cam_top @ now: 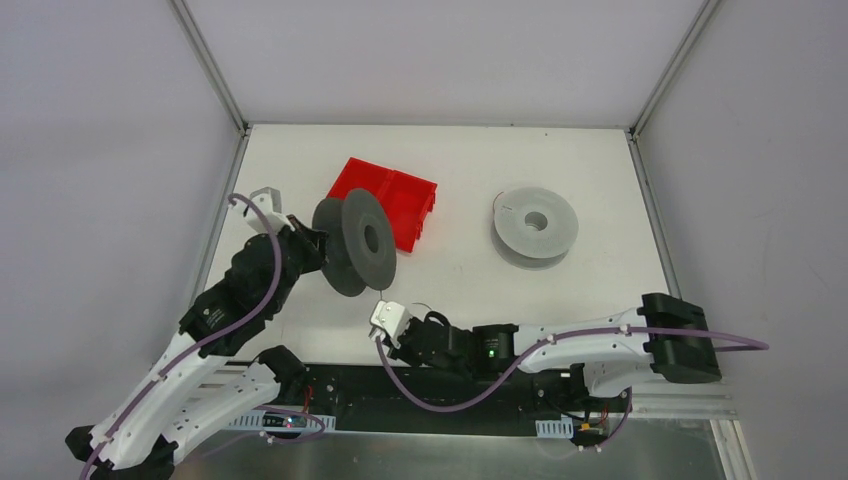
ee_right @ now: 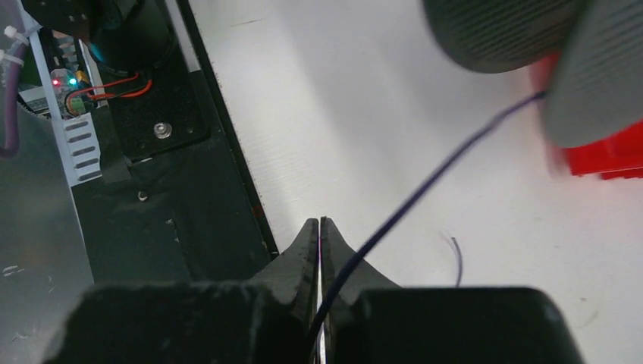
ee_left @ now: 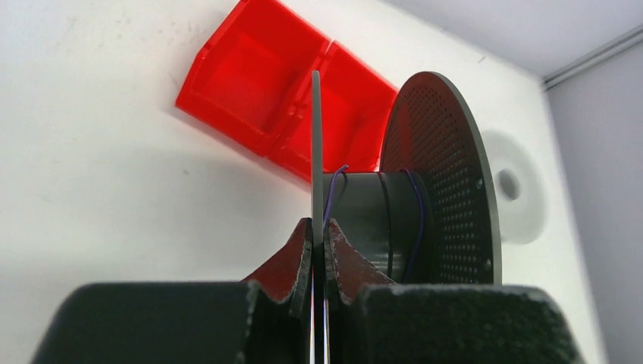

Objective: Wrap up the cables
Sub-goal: Wrap the cable around the cable reel.

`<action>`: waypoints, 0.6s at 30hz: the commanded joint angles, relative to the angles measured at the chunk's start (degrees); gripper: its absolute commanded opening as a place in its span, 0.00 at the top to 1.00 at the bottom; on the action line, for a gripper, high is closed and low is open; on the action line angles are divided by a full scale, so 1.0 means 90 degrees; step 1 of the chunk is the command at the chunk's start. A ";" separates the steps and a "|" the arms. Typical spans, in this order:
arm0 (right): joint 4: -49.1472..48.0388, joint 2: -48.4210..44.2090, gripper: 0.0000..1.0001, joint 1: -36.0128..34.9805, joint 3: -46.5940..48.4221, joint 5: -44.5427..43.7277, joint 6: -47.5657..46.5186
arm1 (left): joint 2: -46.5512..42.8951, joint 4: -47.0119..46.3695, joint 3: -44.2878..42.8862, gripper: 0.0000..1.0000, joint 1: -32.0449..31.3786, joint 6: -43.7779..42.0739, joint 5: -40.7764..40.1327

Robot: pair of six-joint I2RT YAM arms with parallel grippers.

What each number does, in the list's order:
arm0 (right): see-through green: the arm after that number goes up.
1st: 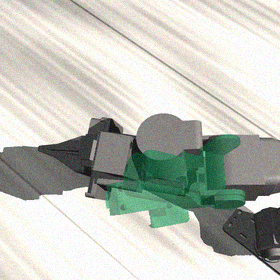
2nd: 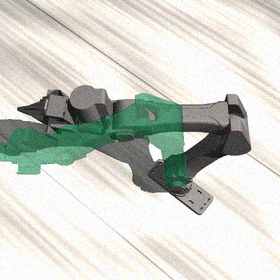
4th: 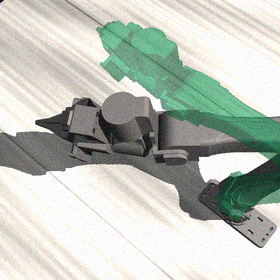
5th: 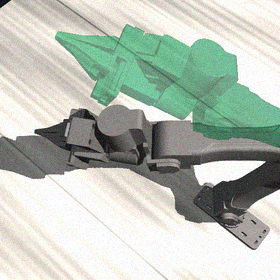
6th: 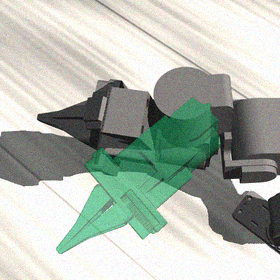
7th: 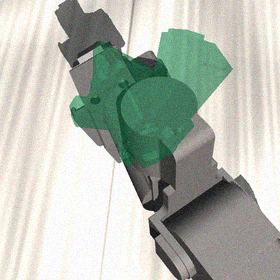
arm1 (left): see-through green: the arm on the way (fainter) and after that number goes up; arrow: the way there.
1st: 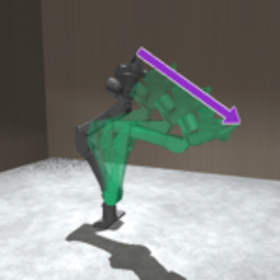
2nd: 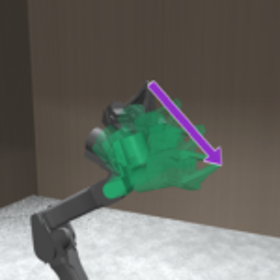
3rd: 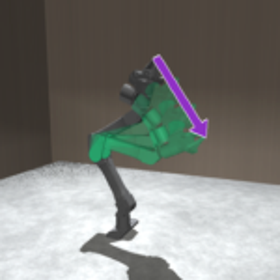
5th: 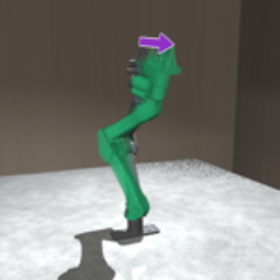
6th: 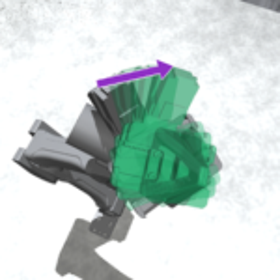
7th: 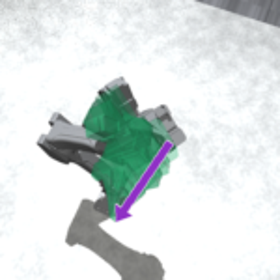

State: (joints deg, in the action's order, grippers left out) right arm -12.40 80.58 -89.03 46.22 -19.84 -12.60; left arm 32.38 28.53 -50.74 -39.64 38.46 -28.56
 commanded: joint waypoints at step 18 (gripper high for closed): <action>0.1345 -0.0865 1.00 0.0670 0.1161 -0.0072 -0.1636 | 0.1082 0.0597 -0.0542 1.00 0.0056 -0.1598 0.0551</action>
State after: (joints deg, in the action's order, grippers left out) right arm -0.45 74.63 -83.26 53.08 -22.41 -24.38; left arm 41.50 35.66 -52.42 -39.64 25.10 -24.36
